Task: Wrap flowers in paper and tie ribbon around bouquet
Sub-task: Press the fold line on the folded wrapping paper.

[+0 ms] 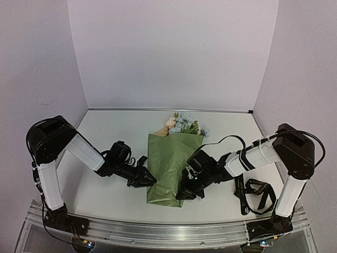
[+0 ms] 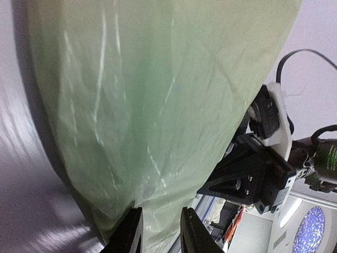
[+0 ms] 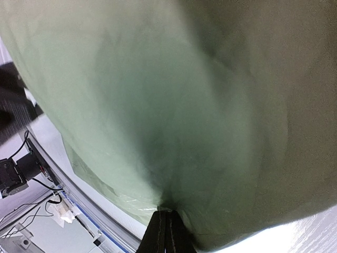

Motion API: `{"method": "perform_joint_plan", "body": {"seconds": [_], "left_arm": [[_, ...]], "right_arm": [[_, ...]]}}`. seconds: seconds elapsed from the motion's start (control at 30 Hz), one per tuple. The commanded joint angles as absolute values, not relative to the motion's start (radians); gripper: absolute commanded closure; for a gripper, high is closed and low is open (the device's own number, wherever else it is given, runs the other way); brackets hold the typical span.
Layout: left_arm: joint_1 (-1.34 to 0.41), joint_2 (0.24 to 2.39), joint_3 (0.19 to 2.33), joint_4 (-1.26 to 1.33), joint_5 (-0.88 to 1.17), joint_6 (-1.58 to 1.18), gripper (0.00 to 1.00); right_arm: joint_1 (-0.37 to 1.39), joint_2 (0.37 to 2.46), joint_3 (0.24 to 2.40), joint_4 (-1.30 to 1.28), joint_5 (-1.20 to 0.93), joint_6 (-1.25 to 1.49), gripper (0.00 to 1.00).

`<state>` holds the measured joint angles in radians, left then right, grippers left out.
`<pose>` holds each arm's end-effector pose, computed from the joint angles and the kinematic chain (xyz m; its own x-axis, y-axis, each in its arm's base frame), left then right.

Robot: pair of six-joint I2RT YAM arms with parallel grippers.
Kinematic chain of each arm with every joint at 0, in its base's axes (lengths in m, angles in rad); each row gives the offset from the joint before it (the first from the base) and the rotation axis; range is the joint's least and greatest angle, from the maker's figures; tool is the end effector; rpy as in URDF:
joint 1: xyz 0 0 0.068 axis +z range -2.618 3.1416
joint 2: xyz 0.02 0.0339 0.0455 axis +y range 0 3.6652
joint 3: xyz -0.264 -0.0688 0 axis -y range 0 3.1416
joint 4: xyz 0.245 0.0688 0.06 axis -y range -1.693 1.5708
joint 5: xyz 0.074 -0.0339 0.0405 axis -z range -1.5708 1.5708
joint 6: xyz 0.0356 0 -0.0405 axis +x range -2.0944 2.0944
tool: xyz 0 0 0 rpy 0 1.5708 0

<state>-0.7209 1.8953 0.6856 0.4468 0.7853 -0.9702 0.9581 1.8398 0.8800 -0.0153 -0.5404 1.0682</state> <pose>0.2227 -0.2292 0.0872 -0.9952 0.0978 -0.0054 0.0525 0.4859 -0.8724 0.1797 0.2875 0.1152 -0.9895 -0.1010 0.1029 -0.0007 0.7172 0.6968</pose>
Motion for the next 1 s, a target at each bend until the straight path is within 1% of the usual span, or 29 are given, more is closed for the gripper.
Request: {"method": "perform_joint_plan", "body": {"seconds": [0.0, 0.47, 0.77, 0.97], "left_arm": [[-0.652, 1.952, 0.726, 0.390, 0.718, -0.970, 0.73], [-0.521, 2.096, 0.910, 0.350, 0.794, -0.960, 0.73], [-0.460, 2.182, 1.105, 0.243, 0.822, -0.914, 0.73], [-0.417, 2.279, 1.287, 0.155, 0.838, -0.875, 0.72]], "right_arm": [[0.962, 1.902, 0.830, -0.111, -0.477, 1.075, 0.99], [0.962, 1.903, 0.815, -0.085, -0.484, 1.078, 0.99], [0.962, 1.904, 0.806, -0.072, -0.488, 1.078, 1.00], [0.962, 1.908, 0.804, -0.064, -0.494, 1.081, 1.00]]}}
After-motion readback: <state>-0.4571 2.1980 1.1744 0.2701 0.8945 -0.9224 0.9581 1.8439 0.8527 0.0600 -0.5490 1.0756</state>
